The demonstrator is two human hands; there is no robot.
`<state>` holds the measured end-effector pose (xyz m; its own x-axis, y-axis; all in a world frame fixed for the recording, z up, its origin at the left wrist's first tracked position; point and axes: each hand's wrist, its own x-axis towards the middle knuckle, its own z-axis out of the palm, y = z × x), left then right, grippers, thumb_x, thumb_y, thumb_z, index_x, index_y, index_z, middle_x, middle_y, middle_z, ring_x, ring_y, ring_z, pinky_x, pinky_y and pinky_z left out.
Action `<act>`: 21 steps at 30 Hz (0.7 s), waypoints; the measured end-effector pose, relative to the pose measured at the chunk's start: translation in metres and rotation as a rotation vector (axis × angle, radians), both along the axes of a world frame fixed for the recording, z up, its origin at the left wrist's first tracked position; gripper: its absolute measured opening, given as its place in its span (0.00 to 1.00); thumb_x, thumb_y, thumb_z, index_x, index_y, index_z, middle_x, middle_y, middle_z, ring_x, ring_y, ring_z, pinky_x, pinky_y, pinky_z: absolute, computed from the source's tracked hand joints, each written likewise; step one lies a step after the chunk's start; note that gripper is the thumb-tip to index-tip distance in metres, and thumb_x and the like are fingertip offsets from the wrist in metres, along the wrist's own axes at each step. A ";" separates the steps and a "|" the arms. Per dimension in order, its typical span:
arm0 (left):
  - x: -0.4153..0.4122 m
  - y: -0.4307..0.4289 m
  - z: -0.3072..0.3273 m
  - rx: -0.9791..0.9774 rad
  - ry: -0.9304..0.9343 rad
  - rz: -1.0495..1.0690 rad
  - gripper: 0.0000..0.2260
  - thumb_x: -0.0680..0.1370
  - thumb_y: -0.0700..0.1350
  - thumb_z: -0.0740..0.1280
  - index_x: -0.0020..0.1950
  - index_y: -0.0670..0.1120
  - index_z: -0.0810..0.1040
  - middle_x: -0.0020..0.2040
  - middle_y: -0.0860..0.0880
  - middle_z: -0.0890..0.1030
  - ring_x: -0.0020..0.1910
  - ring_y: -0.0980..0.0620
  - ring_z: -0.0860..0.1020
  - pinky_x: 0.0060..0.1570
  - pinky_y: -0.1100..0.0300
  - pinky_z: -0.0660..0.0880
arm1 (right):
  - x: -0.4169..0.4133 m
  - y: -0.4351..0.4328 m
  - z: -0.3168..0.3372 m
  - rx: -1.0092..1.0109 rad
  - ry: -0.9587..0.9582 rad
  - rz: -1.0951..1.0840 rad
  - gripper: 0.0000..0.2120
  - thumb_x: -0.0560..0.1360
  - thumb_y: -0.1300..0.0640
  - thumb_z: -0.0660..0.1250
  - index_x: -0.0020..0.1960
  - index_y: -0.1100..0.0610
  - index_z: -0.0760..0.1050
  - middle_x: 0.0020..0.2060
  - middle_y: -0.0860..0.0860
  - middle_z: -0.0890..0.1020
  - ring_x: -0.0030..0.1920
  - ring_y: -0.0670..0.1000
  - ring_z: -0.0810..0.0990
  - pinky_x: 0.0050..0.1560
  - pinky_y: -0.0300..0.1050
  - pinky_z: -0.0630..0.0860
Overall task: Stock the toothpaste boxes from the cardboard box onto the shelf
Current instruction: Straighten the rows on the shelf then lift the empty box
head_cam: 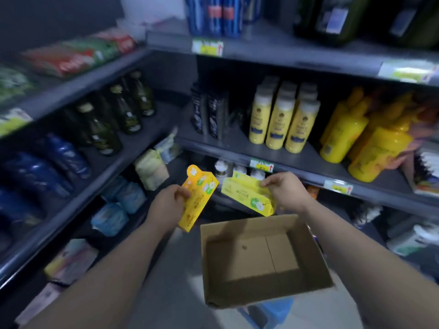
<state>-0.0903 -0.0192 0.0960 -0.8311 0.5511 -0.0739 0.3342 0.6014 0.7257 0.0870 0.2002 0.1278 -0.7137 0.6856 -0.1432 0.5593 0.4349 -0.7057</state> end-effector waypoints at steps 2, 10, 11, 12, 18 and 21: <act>0.005 -0.021 0.022 0.061 0.021 0.100 0.11 0.76 0.37 0.60 0.40 0.51 0.77 0.36 0.53 0.76 0.37 0.50 0.74 0.36 0.59 0.65 | -0.007 -0.013 0.023 0.038 0.088 0.031 0.10 0.74 0.65 0.62 0.42 0.63 0.81 0.27 0.51 0.81 0.26 0.46 0.79 0.25 0.35 0.71; 0.031 -0.128 0.098 0.210 0.052 0.427 0.20 0.66 0.54 0.78 0.49 0.47 0.75 0.47 0.52 0.76 0.46 0.51 0.76 0.42 0.56 0.71 | -0.048 -0.088 0.095 -0.033 0.225 0.278 0.23 0.62 0.47 0.80 0.52 0.52 0.76 0.42 0.52 0.82 0.32 0.47 0.77 0.24 0.34 0.67; 0.034 -0.144 0.106 0.200 0.065 0.461 0.20 0.65 0.53 0.79 0.49 0.48 0.74 0.50 0.51 0.76 0.47 0.50 0.75 0.40 0.56 0.70 | -0.056 -0.101 0.102 -0.031 0.253 0.305 0.23 0.63 0.49 0.80 0.53 0.52 0.75 0.46 0.52 0.82 0.35 0.48 0.77 0.25 0.34 0.67; 0.037 -0.161 0.113 0.188 0.084 0.492 0.20 0.65 0.51 0.79 0.50 0.49 0.73 0.52 0.50 0.75 0.47 0.49 0.75 0.36 0.57 0.69 | -0.064 -0.115 0.109 -0.022 0.279 0.336 0.22 0.63 0.51 0.80 0.53 0.52 0.76 0.50 0.52 0.81 0.39 0.49 0.78 0.28 0.35 0.69; 0.052 -0.279 0.147 0.172 0.111 0.590 0.23 0.60 0.52 0.79 0.47 0.59 0.70 0.50 0.48 0.80 0.44 0.45 0.79 0.43 0.47 0.78 | -0.106 -0.212 0.151 -0.057 0.378 0.561 0.21 0.65 0.56 0.79 0.55 0.55 0.76 0.55 0.50 0.76 0.48 0.50 0.78 0.40 0.45 0.79; 0.067 -0.335 0.164 0.179 0.139 0.686 0.23 0.65 0.46 0.79 0.52 0.55 0.69 0.49 0.48 0.79 0.42 0.46 0.79 0.44 0.48 0.79 | -0.123 -0.266 0.165 -0.085 0.423 0.688 0.22 0.66 0.58 0.78 0.57 0.54 0.74 0.52 0.48 0.77 0.42 0.49 0.80 0.33 0.43 0.78</act>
